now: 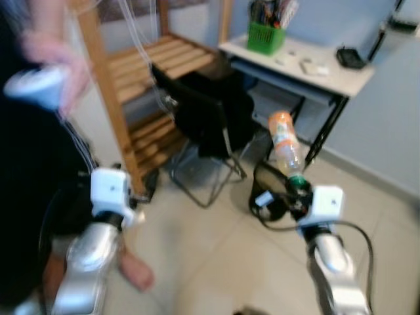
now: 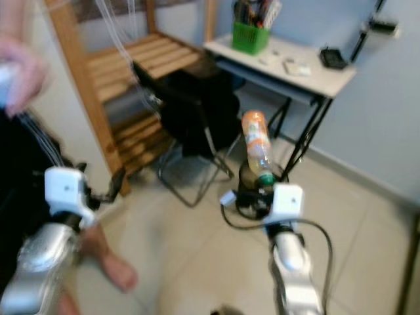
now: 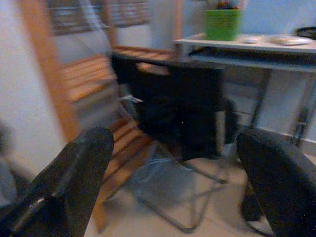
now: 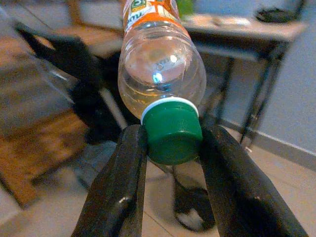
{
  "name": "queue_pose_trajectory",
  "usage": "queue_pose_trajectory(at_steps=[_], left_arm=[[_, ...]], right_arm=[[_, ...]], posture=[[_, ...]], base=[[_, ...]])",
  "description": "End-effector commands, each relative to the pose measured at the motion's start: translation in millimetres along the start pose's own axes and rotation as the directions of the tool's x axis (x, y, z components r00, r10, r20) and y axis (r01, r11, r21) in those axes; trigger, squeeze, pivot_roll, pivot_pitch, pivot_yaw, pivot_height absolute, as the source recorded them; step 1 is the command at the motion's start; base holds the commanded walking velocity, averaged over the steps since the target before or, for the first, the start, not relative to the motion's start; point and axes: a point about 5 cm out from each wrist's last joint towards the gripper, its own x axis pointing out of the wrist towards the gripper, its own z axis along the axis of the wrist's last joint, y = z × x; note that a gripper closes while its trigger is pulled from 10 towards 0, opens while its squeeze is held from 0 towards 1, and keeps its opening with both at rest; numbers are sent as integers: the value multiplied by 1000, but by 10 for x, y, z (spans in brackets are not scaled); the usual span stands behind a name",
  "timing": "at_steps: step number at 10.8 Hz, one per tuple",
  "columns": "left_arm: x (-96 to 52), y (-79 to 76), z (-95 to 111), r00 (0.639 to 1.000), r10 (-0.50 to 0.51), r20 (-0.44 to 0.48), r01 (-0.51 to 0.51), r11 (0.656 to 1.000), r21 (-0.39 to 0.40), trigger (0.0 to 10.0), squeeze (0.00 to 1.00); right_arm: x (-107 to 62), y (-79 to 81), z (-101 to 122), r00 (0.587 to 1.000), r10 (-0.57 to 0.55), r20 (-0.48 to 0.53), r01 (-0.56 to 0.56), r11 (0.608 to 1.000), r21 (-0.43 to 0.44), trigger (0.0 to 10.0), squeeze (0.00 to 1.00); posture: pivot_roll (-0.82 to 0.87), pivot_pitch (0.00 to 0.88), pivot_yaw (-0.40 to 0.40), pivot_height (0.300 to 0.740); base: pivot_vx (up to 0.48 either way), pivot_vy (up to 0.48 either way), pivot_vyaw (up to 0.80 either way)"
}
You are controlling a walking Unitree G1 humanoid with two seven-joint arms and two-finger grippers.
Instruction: Clean up the room
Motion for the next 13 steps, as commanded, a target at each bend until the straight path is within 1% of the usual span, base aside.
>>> queue_pose_trajectory(at_steps=[1,2,3,4,5,6,7,8,9,10,11,12,13], left_arm=[[5,24,91,999,-8,33,6,998,55,10000,0],[21,15,178,998,-1,56,-3,997,78,10000,0],[22,-8,226,997,-2,71,-3,997,81,10000,0],[-8,-35,234,997,-4,76,0,999,50,10000,0],[-152,-42,122,999,-3,46,1,999,45,10000,0],[-258,-62,93,999,-11,35,9,997,72,10000,0],[-257,-83,132,999,-10,46,8,998,56,10000,0],[-247,-125,159,998,-28,57,25,998,59,10000,0],[-226,-114,100,1000,-7,21,6,998,60,10000,0],[-206,-132,78,1000,-19,8,18,999,44,10000,0],[-181,-148,42,1000,-30,-4,30,998,50,10000,0],[-188,-97,-22,999,-2,-35,2,1000,24,10000,0],[-221,64,-196,987,98,-130,-109,991,-82,10000,0]], right_arm=[[20,22,57,1000,0,25,0,1000,-2,10000,0],[22,51,67,999,9,31,-9,1000,-9,10000,0],[31,67,78,999,20,36,-20,1000,-13,10000,0],[59,92,82,999,33,31,-33,999,-10,10000,0],[88,116,86,999,48,25,-48,999,-8,10000,0],[93,116,81,998,55,20,-55,998,-9,10000,0],[96,83,63,999,54,10,-54,999,-9,10000,0],[98,56,43,999,48,-2,-48,999,-9,10000,0],[89,39,29,999,37,-8,-37,999,-3,10000,0],[66,30,16,1000,25,-9,-25,1000,-3,10000,0],[55,-13,1,1000,-12,-10,12,1000,12,10000,0],[19,-45,-13,999,-41,-11,41,999,28,10000,0],[-26,-56,-29,998,-64,-4,64,997,42,10000,0]], posture=[[20,0,-27,714],[32,0,-37,714],[41,0,-41,714],[56,0,-55,714],[72,0,-76,714],[84,0,-82,714],[89,0,-86,714],[89,0,-90,714],[82,0,-86,714],[72,0,-76,714],[55,0,-65,714],[49,0,-61,714],[33,0,-47,714]], base=[[0,0,-750],[0,0,0],[0,0,0],[0,0,-638],[0,0,-756],[0,0,-756],[0,0,-756],[0,0,-750],[0,0,-750],[0,0,-750],[0,0,-744],[0,0,-744],[0,0,-744]])
